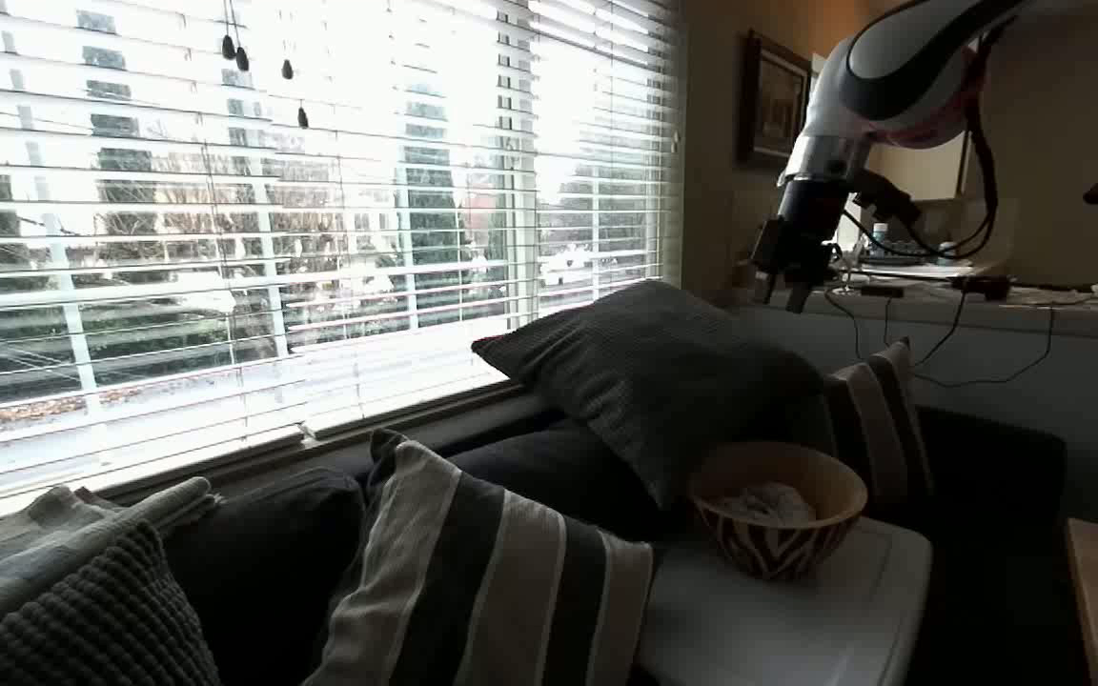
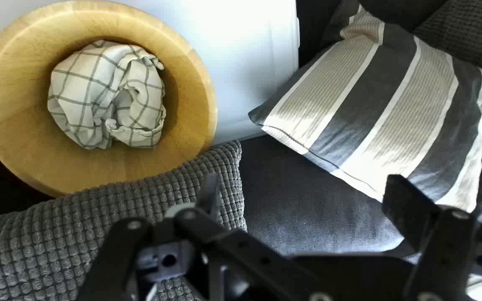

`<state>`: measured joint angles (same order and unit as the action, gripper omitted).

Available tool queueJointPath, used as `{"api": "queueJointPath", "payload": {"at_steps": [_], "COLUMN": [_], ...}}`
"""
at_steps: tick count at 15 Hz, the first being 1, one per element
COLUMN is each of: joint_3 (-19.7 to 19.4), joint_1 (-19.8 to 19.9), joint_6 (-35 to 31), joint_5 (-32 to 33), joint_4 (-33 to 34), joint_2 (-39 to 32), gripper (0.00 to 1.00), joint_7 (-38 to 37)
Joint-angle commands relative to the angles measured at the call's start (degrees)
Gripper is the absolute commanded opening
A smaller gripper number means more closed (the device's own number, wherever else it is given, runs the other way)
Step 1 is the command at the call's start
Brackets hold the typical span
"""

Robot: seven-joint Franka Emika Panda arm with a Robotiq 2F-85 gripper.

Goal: Remove the towel from the bowl.

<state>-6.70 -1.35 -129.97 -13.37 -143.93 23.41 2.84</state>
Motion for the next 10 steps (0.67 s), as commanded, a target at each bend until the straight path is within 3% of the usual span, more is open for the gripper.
{"api": "queueJointPath", "payload": {"at_steps": [1, 7, 10], "joint_3": [0.7, 0.7, 4.0], "joint_1": [0.7, 0.7, 4.8], "joint_6": [0.2, 0.2, -9.8], "joint_5": [-0.3, -0.3, 5.3], "joint_4": [0.1, 0.1, 0.3], "joint_2": [0.0, 0.0, -7.0], "gripper": [1.00, 1.00, 1.00], "joint_7": [0.2, 0.2, -9.9]}}
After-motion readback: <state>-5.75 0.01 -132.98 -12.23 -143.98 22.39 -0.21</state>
